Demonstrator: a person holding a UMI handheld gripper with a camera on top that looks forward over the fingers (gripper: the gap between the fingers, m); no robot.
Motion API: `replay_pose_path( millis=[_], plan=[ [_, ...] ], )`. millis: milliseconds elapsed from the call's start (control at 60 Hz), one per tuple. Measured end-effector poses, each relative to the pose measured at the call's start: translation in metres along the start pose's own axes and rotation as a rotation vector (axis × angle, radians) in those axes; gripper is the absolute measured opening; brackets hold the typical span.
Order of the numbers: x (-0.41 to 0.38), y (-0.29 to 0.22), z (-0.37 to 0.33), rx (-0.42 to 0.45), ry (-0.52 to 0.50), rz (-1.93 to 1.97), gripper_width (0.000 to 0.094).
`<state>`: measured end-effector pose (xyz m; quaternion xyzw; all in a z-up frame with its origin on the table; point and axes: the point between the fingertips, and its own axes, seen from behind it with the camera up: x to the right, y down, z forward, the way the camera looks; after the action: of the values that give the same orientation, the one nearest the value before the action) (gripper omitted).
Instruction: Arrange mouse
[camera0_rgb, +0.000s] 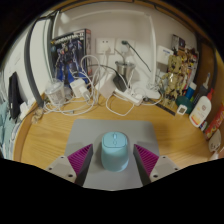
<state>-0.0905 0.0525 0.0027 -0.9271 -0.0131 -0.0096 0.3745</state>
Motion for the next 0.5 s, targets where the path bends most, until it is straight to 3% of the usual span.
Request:
replay_pose_path(
  millis=[283,500],
  plan=[
    [-0.013,-0.035,-0.151,0.106,0.022,-0.002,0.0819],
    [-0.022,-0.025,-0.255,0.147,0.065,-0.011,0.0819]
  ],
)
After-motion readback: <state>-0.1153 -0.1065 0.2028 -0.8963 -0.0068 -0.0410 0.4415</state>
